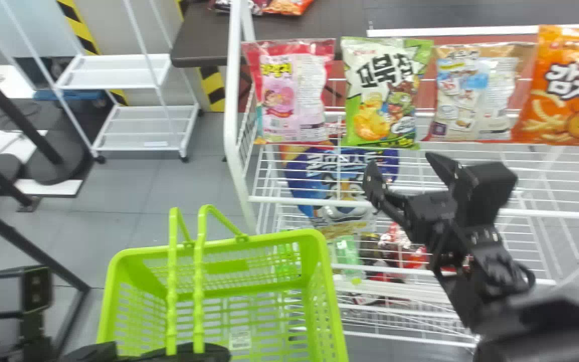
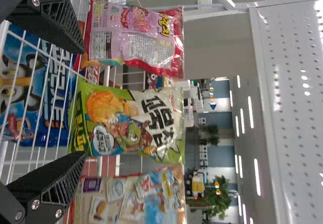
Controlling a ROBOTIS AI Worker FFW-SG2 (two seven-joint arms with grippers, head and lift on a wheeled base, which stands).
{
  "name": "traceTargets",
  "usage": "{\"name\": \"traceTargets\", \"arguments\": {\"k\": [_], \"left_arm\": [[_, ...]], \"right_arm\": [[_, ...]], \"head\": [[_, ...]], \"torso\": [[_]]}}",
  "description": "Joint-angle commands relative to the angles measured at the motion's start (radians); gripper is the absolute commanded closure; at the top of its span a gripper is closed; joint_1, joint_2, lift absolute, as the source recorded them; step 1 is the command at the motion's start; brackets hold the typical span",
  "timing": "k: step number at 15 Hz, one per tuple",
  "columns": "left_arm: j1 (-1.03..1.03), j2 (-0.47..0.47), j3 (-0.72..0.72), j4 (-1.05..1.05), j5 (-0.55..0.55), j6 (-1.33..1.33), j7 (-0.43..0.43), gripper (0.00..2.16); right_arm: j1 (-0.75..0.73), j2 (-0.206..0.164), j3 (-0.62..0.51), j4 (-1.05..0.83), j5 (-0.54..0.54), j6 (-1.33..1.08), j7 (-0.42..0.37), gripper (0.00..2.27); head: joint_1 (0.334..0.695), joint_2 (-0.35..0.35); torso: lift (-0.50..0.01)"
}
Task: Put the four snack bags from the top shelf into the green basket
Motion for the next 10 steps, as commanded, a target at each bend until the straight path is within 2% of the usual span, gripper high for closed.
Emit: {"name": "traceTargets", "arguments": {"k": [1, 4, 5, 7, 10], "left_arm": [[0.001, 0.001, 0.001, 0.000, 0.002, 0.000, -0.010, 2.15], [-0.002, 0.001, -0.001, 0.003, 0.002, 0.000, -0.010, 2.15], [-0.004, 0.003, -0.001, 0.004, 0.000, 0.000, -0.010, 2.15], [-0.008, 0.003, -0.012, 0.004, 0.000, 0.000, -0.010, 2.15], [-0.008, 0.001, -0.013, 0.004, 0.002, 0.000, -0.010, 2.15]], "right_arm": [[-0.163, 0.004, 0.043, 0.166, -0.030, 0.012, 0.001, 0.13], [-0.324, 0.012, 0.076, 0.348, -0.120, -0.010, 0.001, 0.15], [-0.376, 0.015, 0.087, 0.411, -0.186, -0.025, 0.005, 0.15], [-0.456, 0.033, 0.104, 0.511, -0.266, -0.040, 0.060, 0.15], [-0.530, 0.040, 0.132, 0.623, -0.291, -0.092, 0.126, 0.15]], "head": [[0.695, 0.158], [0.695, 0.192], [0.695, 0.196], [0.695, 0.204], [0.695, 0.241]], "torso": [[0.000], [0.000], [0.000], [0.000], [0.000]]}}
